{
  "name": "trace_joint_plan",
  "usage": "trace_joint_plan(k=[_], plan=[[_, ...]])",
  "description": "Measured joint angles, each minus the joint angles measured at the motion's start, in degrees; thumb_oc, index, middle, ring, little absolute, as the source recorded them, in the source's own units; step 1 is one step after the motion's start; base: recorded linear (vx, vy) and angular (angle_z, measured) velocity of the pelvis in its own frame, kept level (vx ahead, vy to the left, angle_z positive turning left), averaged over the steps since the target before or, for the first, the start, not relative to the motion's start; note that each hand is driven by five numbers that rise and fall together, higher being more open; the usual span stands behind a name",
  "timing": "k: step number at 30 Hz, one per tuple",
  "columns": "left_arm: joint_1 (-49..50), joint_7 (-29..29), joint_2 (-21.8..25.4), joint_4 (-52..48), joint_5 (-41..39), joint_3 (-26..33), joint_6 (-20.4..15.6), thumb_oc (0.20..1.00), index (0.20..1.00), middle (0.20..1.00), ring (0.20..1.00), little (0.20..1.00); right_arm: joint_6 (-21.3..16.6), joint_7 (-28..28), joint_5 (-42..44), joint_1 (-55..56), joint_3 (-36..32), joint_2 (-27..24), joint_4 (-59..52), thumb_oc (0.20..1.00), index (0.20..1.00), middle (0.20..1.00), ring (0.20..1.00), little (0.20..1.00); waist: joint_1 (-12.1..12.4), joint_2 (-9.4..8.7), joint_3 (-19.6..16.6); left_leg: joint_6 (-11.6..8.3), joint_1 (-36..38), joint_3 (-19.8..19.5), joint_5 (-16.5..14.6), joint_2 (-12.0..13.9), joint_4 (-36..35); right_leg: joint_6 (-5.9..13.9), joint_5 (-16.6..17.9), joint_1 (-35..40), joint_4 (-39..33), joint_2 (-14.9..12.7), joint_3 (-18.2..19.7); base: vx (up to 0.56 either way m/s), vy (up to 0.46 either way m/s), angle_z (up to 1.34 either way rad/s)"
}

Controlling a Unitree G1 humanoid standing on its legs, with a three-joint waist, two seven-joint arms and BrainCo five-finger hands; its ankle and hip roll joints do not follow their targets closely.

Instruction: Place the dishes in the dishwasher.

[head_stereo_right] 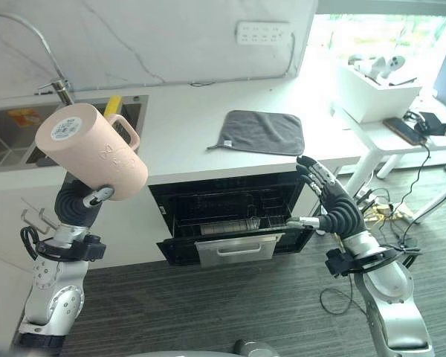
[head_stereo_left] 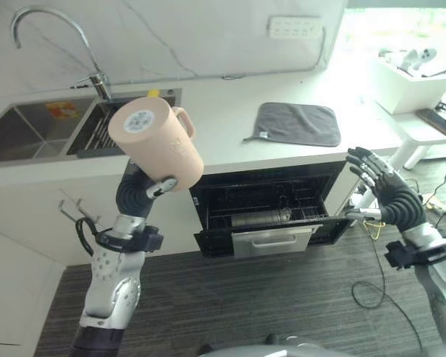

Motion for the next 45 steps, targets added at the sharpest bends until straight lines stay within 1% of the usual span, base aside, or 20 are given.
trace_joint_plan(k=[3,4,6,7,10,11,12,14,15,16,18,19,20,22,26,29,31,35,39,45], plan=[[-0.4,1.2,2.1,-0.1,0.7,-0.4,0.1,0.2,0.2,0.2,0.2,0.2,-0.2,0.4,0.1,-0.1,1.9,-0.6,-0.2,1.0,1.0,1.0,1.0,1.0,0.8,-1.76,-1.1,0.38,0.0,0.7,-0.1,-2.2,0.4,4.21,3.2,0.4,-9.3,-10.2,2.3,0.07,-0.329,0.05],[-0.4,2.6,3.5,0.1,0.8,-0.7,0.0,0.2,0.2,0.2,0.2,0.2,-0.1,-0.1,0.1,-2.0,5.3,0.6,0.0,1.0,1.0,1.0,1.0,1.0,1.7,-2.45,-1.4,0.45,-0.3,0.4,0.0,-2.9,0.4,6.86,9.7,2.7,-19.5,-15.3,2.7,0.07,-0.555,0.04],[-0.3,2.9,3.2,1.5,2.4,-1.3,-0.7,0.2,0.2,0.2,0.2,0.2,-0.7,-0.2,-0.1,-4.2,6.2,2.6,2.4,1.0,1.0,1.0,1.0,1.0,2.8,-2.41,-1.3,-0.17,-1.2,-1.9,-0.6,-2.9,1.6,10.67,14.3,5.0,-22.1,-18.4,3.9,0.06,-0.741,0.17],[0.3,3.8,3.2,2.4,2.7,-1.6,-0.1,0.2,0.2,0.2,0.2,0.2,0.4,-0.9,-0.2,-4.6,5.8,3.3,3.2,1.0,1.0,1.0,1.0,1.0,2.9,-2.68,-1.4,-0.44,-1.2,-1.3,-1.0,-2.6,2.6,10.4,14.7,5.8,-22.0,-18.6,3.8,0.03,-0.709,0.06],[3.4,4.2,6.4,-1.3,2.8,0.5,-0.1,0.2,0.2,0.2,0.2,0.2,0.8,-0.9,0.1,-6.9,7.0,3.3,1.5,1.0,1.0,1.0,1.0,1.0,4.8,-3.83,-1.3,-5.18,-0.7,-1.6,-0.3,1.0,3.3,8.91,15.6,8.2,-22.9,-12.8,0.5,0.04,-0.739,0.06],[4.5,4.3,3.8,-1.2,2.8,1.1,-0.5,0.2,0.2,0.2,0.2,0.2,1.7,-1.0,0.2,-8.3,7.2,0.9,2.4,1.0,1.0,1.0,1.0,1.0,5.0,-1.01,-0.8,-7.15,-0.5,-2.4,0.6,5.2,3.5,7.25,14.6,9.1,-22.5,-7.9,0.4,0.02,-0.544,0.07],[5.1,4.6,3.4,-2.1,2.6,1.2,-0.7,0.2,0.2,0.2,0.2,0.2,2.6,-0.9,1.1,-9.7,7.0,-1.5,2.2,1.0,1.0,1.0,1.0,1.0,5.2,1.23,0.1,-7.82,-1.3,-2.2,1.2,8.6,5.5,3.87,12.1,8.4,-22.1,-4.2,1.1,0.02,-0.42,-0.21],[5.3,4.6,1.5,-2.3,2.3,1.0,-0.7,0.2,0.2,0.2,0.2,0.2,3.7,-0.8,1.2,-11.2,7.3,-1.5,2.3,1.0,1.0,1.0,1.0,1.0,6.6,2.02,0.2,-6.47,-3.9,-1.0,7.4,12.3,9.0,1.08,11.7,8.4,-22.1,-0.4,1.3,0.0,-0.341,-0.11],[4.4,4.1,1.4,-2.1,1.6,0.6,-0.7,0.2,0.2,0.2,0.2,0.2,3.9,-0.8,1.2,-11.1,7.0,-2.4,2.1,1.0,1.0,1.0,1.0,1.0,5.8,1.1,0.4,-6.91,-6.4,-0.6,14.1,13.1,10.8,-1.19,10.4,8.6,-21.7,-0.1,-0.5,0.0,-0.17,0.56],[3.1,3.6,1.2,-2.1,1.6,-0.7,-0.8,0.2,0.2,0.2,0.2,0.2,3.8,-1.1,1.2,-10.8,5.9,-3.2,1.9,1.0,1.0,1.0,1.0,1.0,5.2,-0.11,0.9,-7.49,-9.2,2.1,16.4,13.8,13.4,-2.52,9.9,9.1,-22.4,0.0,-2.4,0.02,-0.039,0.69],[2.1,1.6,1.3,-2.1,1.6,-1.3,-0.9,0.2,0.2,0.2,0.2,0.2,3.8,-2.8,1.2,-11.1,6.7,-3.4,2.2,1.0,1.0,1.0,1.0,1.0,4.5,0.06,1.0,-7.83,-11.1,6.6,10.3,11.7,12.5,-2.69,9.7,9.2,-23.1,0.5,-4.1,0.07,0.115,0.44],[2.5,0.5,1.6,-1.4,1.6,-0.8,-1.9,0.2,0.2,0.2,0.2,0.2,3.7,-3.6,1.1,-10.0,7.5,-2.9,2.4,1.0,1.0,1.0,1.0,1.0,3.2,1.28,0.9,-8.31,-7.4,9.7,10.1,11.2,3.1,-3.73,10.0,9.3,-22.8,2.2,-5.5,0.07,0.174,0.14],[2.5,0.6,1.5,-1.3,1.6,-0.9,-1.9,0.2,0.2,0.2,0.2,0.2,3.6,-3.9,1.1,-9.2,7.4,-2.3,2.4,1.0,1.0,1.0,1.0,1.0,2.6,1.35,0.8,-8.32,-5.0,9.3,10.0,11.2,0.9,-4.03,9.8,9.5,-22.8,2.9,-4.7,0.09,0.17,-0.04],[2.4,0.6,1.7,-1.3,1.7,-0.9,-1.9,0.2,0.2,0.2,0.2,0.2,3.3,-3.4,1.2,-8.0,6.2,-2.1,2.4,1.0,1.0,1.0,1.0,1.0,1.8,1.37,0.9,-8.82,-0.8,3.7,9.6,10.1,-0.2,-4.46,10.0,9.3,-22.8,2.9,-3.2,0.07,0.078,-0.28],[1.8,0.6,1.5,-1.3,1.9,-0.9,-0.7,0.2,0.2,0.2,0.2,0.2,3.1,-3.0,1.1,-5.6,3.9,-1.3,2.2,1.0,1.0,1.0,1.0,1.0,-0.6,2.78,0.3,-8.69,4.0,6.5,9.8,11.0,-0.1,-4.64,10.7,9.6,-22.8,3.4,-3.5,0.07,0.071,-0.03],[1.1,1.1,1.5,-1.3,2.4,-0.9,0.9,0.2,0.2,0.2,0.2,0.2,3.1,-3.3,1.1,-5.9,4.0,-1.1,2.2,1.0,1.0,1.0,1.0,1.0,0.0,3.3,0.2,-8.52,4.1,6.7,3.9,10.0,0.3,-1.75,11.8,9.4,-22.8,2.3,-4.4,0.03,0.05,0.24],[1.1,2.2,1.8,-0.8,3.8,-1.1,2.9,0.2,0.2,0.2,0.2,0.2,3.1,-3.4,1.1,-6.5,5.5,0.3,2.2,1.0,1.0,1.0,1.0,1.0,1.3,2.39,-0.3,-7.47,3.0,6.8,0.9,7.3,0.2,0.67,12.2,8.1,-22.7,-1.0,-4.2,0.0,0.01,0.1],[0.6,5.4,3.1,1.2,9.9,-4.6,4.5,0.2,0.2,0.2,0.2,0.2,3.2,-4.3,1.0,-8.7,9.6,0.3,2.3,1.0,1.0,1.0,1.0,1.0,1.4,2.26,-1.6,-5.31,3.1,6.9,-0.1,3.5,0.2,2.28,13.4,8.3,-22.9,-4.6,-3.7,0.0,-0.002,0.02],[0.8,10.3,1.6,3.1,16.2,-6.7,5.3,0.2,0.2,0.2,0.2,0.2,3.7,-5.8,0.9,-9.3,10.7,0.3,2.3,1.0,1.0,1.0,1.0,1.0,1.5,3.53,-2.4,-5.2,3.3,6.9,0.0,3.7,0.2,2.28,14.6,8.3,-22.8,-4.1,-3.4,0.0,-0.033,-0.04],[-0.1,16.4,0.4,4.4,21.7,-8.6,5.5,0.2,0.2,0.2,0.2,0.2,4.0,-7.4,0.9,-13.1,13.1,0.2,2.4,1.0,1.0,1.0,1.0,1.0,1.5,3.47,-2.5,-5.43,4.2,7.6,0.2,4.5,0.2,2.04,14.5,8.8,-22.9,-3.3,-2.9,0.0,-0.025,-0.04]])
